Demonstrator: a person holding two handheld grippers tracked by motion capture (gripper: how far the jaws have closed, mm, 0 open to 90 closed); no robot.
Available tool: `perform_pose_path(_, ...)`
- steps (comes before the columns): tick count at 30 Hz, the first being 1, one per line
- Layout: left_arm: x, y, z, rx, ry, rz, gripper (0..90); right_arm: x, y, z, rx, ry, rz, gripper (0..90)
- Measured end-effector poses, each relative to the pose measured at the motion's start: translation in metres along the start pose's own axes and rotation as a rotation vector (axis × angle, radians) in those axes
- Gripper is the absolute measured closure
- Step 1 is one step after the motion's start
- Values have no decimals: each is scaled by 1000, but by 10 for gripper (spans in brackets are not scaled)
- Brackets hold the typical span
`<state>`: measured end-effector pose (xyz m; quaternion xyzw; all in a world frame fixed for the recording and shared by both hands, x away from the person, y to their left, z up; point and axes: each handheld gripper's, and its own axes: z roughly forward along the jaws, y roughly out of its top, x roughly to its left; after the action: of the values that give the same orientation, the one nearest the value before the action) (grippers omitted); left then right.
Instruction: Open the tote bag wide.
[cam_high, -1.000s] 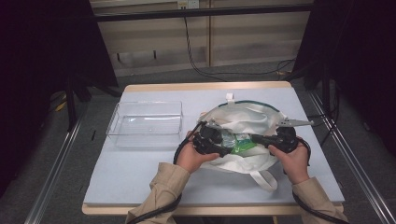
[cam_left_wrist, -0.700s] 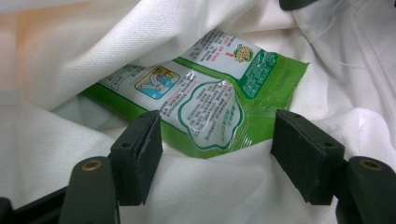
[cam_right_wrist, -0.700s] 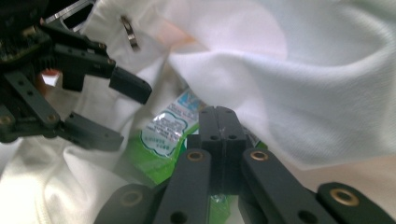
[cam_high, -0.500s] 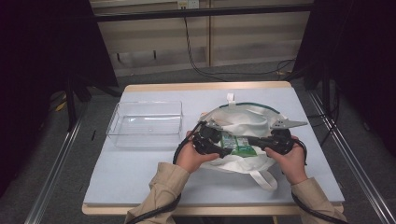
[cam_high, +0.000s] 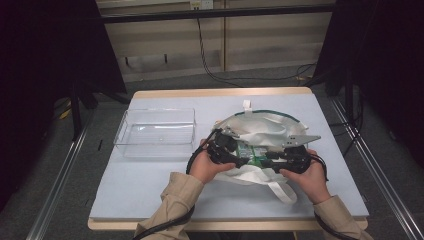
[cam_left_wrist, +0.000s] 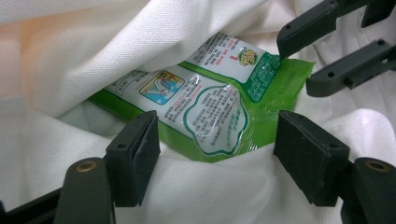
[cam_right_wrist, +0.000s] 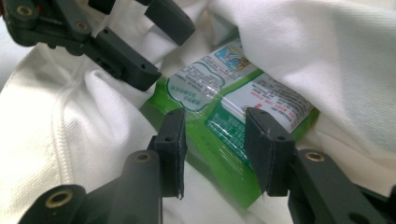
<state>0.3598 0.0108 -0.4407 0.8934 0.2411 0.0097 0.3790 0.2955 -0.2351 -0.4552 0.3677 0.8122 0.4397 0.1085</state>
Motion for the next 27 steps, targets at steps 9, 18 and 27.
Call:
perform_pose_path(9,0,0,-1,6,5,4,308,1,-1,8,51,-10,-59,626)
perform_pose_path(18,-2,0,1,-5,10,-11,308,2,1,12,81,-16,-126,849)
perform_pose_path(27,-2,0,1,-1,8,-2,316,0,4,12,88,-8,-104,900)
